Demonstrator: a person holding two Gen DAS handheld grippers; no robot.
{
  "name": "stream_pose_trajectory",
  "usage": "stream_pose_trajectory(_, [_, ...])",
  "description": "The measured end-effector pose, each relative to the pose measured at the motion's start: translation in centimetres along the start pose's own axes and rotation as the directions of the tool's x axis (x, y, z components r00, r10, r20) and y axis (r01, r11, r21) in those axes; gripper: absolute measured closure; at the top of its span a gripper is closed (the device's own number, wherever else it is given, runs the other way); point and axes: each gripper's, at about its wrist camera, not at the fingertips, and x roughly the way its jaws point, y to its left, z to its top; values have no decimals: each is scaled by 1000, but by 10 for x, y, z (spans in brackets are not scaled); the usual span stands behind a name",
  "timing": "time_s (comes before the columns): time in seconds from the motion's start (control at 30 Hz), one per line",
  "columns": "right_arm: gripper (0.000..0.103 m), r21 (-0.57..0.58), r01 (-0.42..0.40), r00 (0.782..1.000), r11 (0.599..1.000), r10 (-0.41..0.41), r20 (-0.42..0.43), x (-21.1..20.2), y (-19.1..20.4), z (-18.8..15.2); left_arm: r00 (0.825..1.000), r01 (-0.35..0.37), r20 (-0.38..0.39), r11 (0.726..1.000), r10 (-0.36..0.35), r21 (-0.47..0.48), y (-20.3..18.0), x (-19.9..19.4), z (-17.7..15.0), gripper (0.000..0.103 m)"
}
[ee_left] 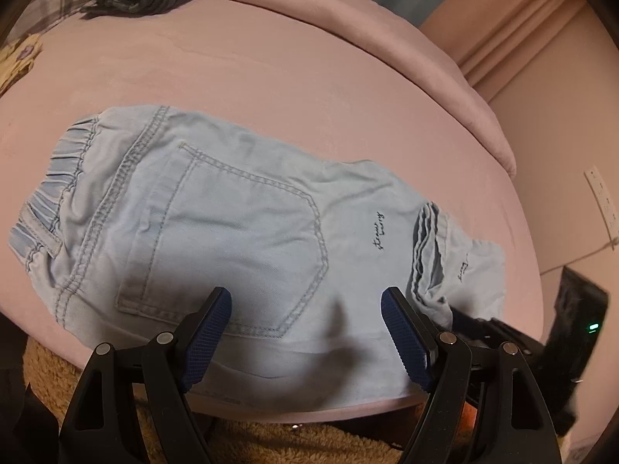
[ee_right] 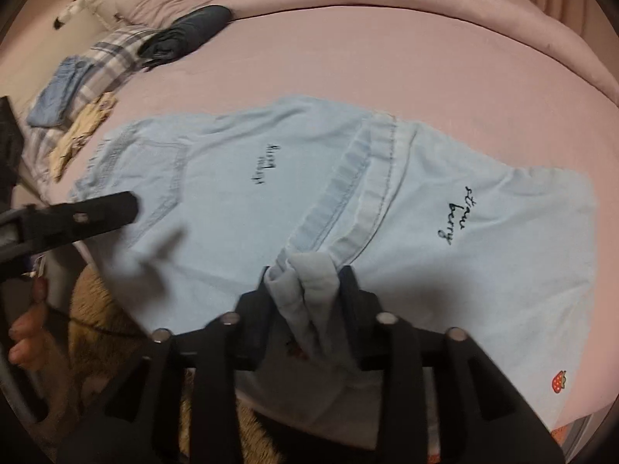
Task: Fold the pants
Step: 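Grasp the hem with the right tool and fold it over the pants, then grasp the new folded edge with the left tool and press it flat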
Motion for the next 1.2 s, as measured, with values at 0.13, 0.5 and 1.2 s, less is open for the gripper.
stream_pose_trajectory(0.13, [40, 10, -46, 996, 999, 45, 77, -39, -2, -1, 1000, 5, -7, 1000, -5, 2, -3, 3, 2, 23])
stream_pose_trajectory(0.5, [26, 199, 28, 982, 980, -64, 176, -67, -46, 7, 999, 43, -30, 998, -42, 42, -19, 7, -1, 23])
stream_pose_trajectory(1.2, [41, 271, 6, 999, 963, -17, 36, -25, -54, -26, 958, 194, -255, 953, -132, 234, -104, 89, 1, 36])
